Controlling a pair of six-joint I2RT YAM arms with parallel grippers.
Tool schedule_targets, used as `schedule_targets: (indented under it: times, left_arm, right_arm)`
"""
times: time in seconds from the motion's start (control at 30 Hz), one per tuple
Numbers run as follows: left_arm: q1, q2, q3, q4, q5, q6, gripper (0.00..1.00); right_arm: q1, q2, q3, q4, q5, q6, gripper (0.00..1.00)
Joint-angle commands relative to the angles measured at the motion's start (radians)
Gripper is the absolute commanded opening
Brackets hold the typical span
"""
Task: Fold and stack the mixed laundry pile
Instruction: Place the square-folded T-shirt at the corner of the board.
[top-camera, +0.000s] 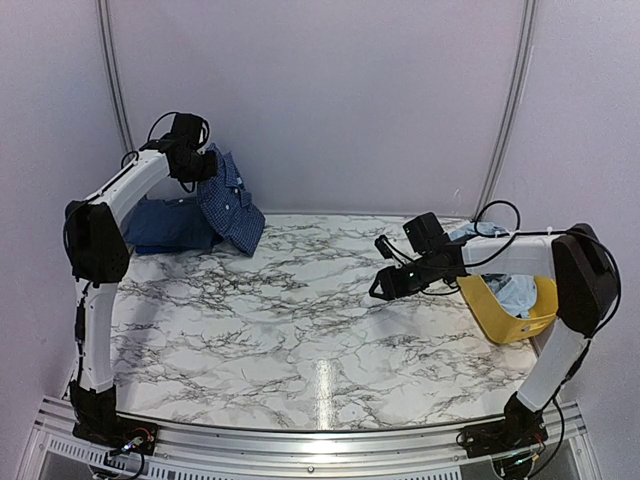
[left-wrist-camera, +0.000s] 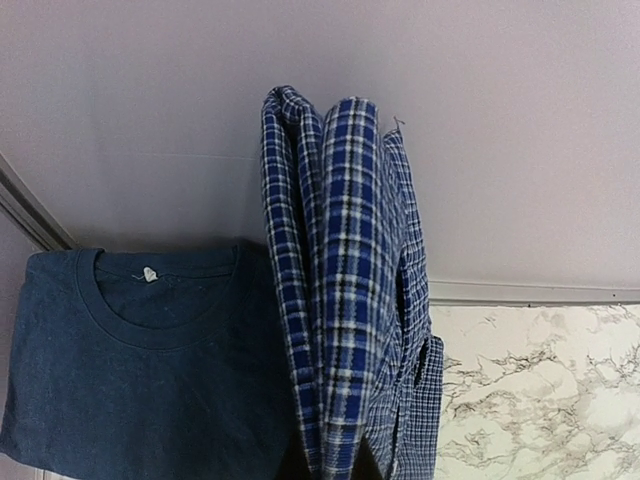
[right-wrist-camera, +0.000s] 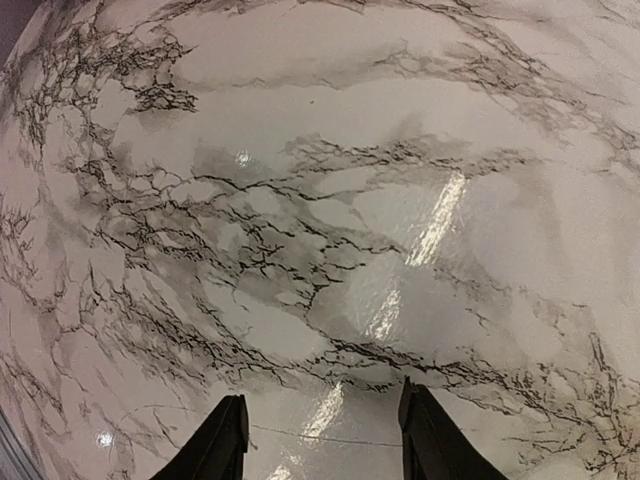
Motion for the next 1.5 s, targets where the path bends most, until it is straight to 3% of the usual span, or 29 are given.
schedule_targets:
  times: [0.0,0.57,0.9,1.1,1.47]
  left_arm:
    - [0.025,-0.088,0.048,0.07,0.008,0.019,0.0]
    - [0.118,-0.124,0.03,0.113,0.069,0.007,0.0]
    - [0.218,-0.16,-0.142,0.16,0.079,0.005,0.0]
    - [0.303,-0.118,-0.236,0.206,0.061,0.008,0.0]
    - [0.381,0.057,-0.198,0.227,0.019,0.032,0.0]
  right_arm:
    - [-0.011,0.029,0.047,0.0,-0.018,-0.016,0.48]
    - [-0.014,0.061,0.094,-0.014,-0.023,-0.028,0.48]
    - [-0.021,0.091,0.134,-0.037,-0.02,-0.035,0.48]
    - [-0.021,0.125,0.181,-0.063,-0.009,-0.038,0.48]
    - [-0.035,0.187,0.311,-0.141,0.024,-0.042,0.52]
